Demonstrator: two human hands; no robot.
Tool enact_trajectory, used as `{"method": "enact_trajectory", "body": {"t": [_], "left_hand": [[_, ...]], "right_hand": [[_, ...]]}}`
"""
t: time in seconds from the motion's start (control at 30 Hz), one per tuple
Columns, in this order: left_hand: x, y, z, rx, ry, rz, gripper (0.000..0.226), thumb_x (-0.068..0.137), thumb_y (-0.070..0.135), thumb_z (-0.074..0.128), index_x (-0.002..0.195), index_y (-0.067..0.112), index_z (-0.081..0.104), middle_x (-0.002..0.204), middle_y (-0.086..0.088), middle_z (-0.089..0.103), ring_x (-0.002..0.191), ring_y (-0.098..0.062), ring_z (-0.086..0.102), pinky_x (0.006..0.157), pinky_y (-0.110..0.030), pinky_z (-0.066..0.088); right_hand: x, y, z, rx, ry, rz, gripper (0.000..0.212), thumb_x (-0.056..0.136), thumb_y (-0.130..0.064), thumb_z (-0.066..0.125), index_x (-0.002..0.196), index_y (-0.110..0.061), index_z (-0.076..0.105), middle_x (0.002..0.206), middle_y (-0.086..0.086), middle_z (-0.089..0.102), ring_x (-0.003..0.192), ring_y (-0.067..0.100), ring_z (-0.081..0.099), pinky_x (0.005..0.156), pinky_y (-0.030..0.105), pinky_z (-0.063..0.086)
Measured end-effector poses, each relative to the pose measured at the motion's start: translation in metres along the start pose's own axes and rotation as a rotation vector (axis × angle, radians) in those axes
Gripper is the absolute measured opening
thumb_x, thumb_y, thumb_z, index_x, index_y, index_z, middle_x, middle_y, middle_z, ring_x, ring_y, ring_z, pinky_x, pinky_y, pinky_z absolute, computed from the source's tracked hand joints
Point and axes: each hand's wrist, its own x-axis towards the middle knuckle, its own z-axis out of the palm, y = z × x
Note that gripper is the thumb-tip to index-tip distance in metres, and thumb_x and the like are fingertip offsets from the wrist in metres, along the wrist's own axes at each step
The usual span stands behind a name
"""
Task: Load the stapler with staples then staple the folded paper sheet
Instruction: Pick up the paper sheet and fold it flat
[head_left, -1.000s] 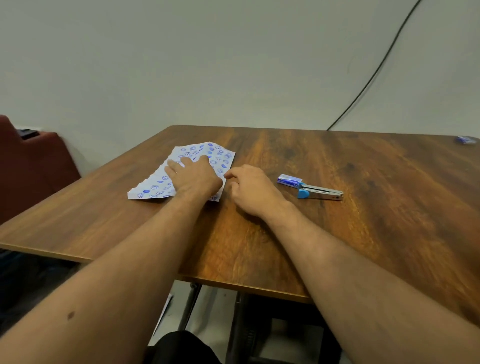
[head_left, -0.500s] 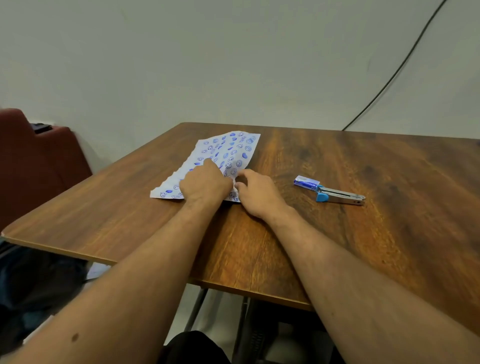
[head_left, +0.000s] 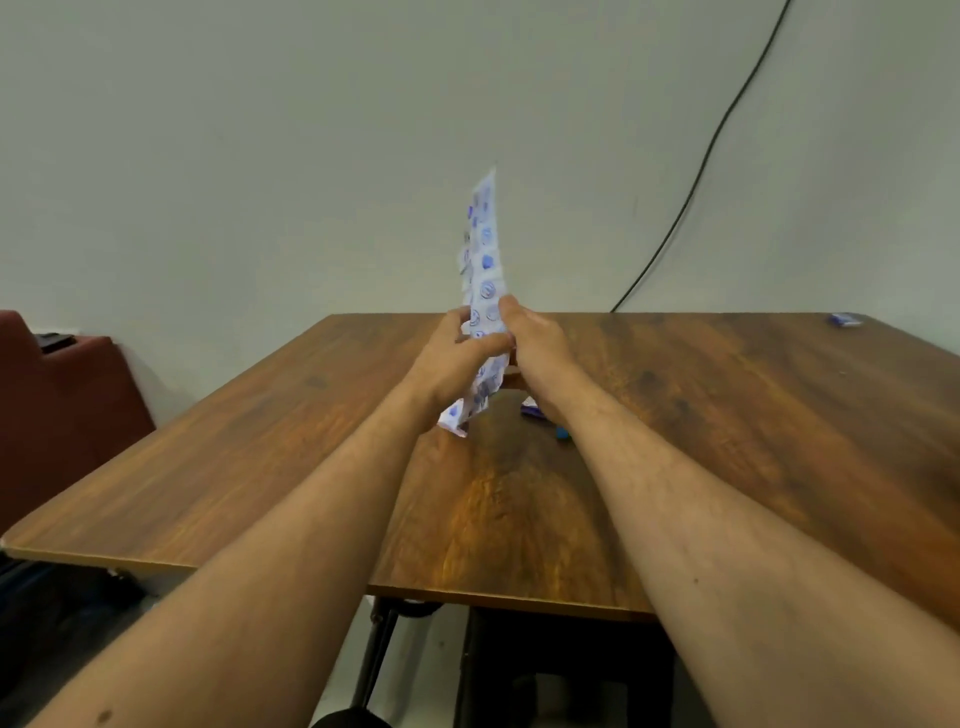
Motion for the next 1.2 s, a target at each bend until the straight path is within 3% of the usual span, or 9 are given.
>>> {"method": "enact_trajectory", "body": {"t": [0.1,0.23,0.43,0.6,0.8,0.87,1.0,1.1,1.2], "left_hand": [[-0.005,0.026,0.016,-0.254,-0.113,0.076,0.065,0.086,0.037,0.072,0.139,0.009,0.047,0.125,-0.02,0.066,0.11,-0.037,0.068,0.083,-0.043,0.061],[-0.019,0.044,0.03,-0.648,-0.187,0.094,0.072,0.071,0.013,0.063,0.138,-0.002,0.046,0.104,-0.031,0.063,0.085,-0.043,0.064,0.082,-0.05,0.054],[-0.034,0.022,0.048,-0.923,-0.23,-0.001,0.068,0.061,0.004,0.033,0.123,0.002,0.06,0.124,-0.023,0.066,0.112,-0.047,0.061,0.101,-0.061,0.046],[-0.035,-0.021,0.046,-0.854,-0.252,-0.14,0.079,0.058,0.003,0.036,0.136,0.005,0.054,0.131,-0.022,0.062,0.114,-0.047,0.062,0.094,-0.061,0.053],[-0.029,-0.054,0.039,-0.793,-0.331,-0.277,0.071,0.067,0.003,0.038,0.136,0.003,0.055,0.13,-0.025,0.064,0.11,-0.049,0.065,0.091,-0.062,0.054],[-0.029,-0.056,0.036,-0.749,-0.373,-0.329,0.062,0.079,0.01,0.046,0.139,0.003,0.055,0.136,-0.026,0.061,0.118,-0.047,0.062,0.1,-0.06,0.05],[-0.013,-0.06,0.033,-0.569,-0.37,-0.385,0.041,0.101,0.031,0.047,0.095,0.006,0.078,0.097,-0.018,0.074,0.092,-0.029,0.074,0.084,-0.043,0.059],[0.0,-0.062,0.035,-0.365,-0.256,-0.445,0.039,0.095,0.02,0.063,0.13,0.001,0.062,0.121,-0.022,0.071,0.11,-0.04,0.07,0.099,-0.055,0.053],[0.011,-0.065,0.037,-0.191,-0.115,-0.451,0.032,0.09,0.001,0.063,0.122,-0.006,0.062,0.11,-0.022,0.075,0.094,-0.044,0.074,0.092,-0.059,0.056]], "right_hand": [[-0.014,-0.031,-0.017,-0.086,-0.069,-0.036,0.062,0.102,-0.063,0.027,0.121,-0.023,0.07,0.108,0.007,0.074,0.096,0.024,0.073,0.083,0.042,0.063],[-0.029,-0.056,-0.043,-0.187,-0.007,-0.114,0.034,0.103,-0.045,0.048,0.11,-0.02,0.071,0.094,0.002,0.073,0.073,0.014,0.068,0.066,0.028,0.06],[-0.03,-0.047,-0.097,-0.392,0.33,-0.225,0.022,0.097,-0.021,0.064,0.117,-0.028,0.07,0.103,-0.014,0.065,0.082,0.005,0.066,0.064,0.021,0.057],[-0.033,-0.011,-0.125,-0.135,0.254,0.056,0.049,0.088,-0.019,0.078,0.129,-0.018,0.053,0.099,-0.01,0.062,0.071,0.014,0.076,0.058,0.028,0.061],[-0.026,0.031,-0.142,0.227,0.185,0.305,0.028,0.08,-0.001,0.08,0.106,-0.001,0.069,0.098,0.017,0.079,0.082,0.033,0.078,0.071,0.045,0.063],[-0.024,0.042,-0.149,0.216,0.197,0.338,0.027,0.079,0.001,0.08,0.104,0.0,0.07,0.096,0.018,0.079,0.082,0.034,0.078,0.07,0.044,0.064],[-0.021,0.066,-0.15,0.111,0.176,0.325,0.03,0.08,0.006,0.078,0.108,-0.002,0.073,0.094,0.016,0.079,0.082,0.031,0.078,0.068,0.039,0.064],[-0.016,0.078,-0.148,0.124,0.188,0.292,0.028,0.08,0.007,0.077,0.105,-0.006,0.073,0.099,0.015,0.079,0.085,0.031,0.078,0.072,0.042,0.064],[-0.014,0.083,-0.151,0.148,0.193,0.264,0.029,0.08,0.007,0.077,0.103,-0.01,0.073,0.1,0.014,0.079,0.086,0.033,0.077,0.077,0.049,0.063]]}}
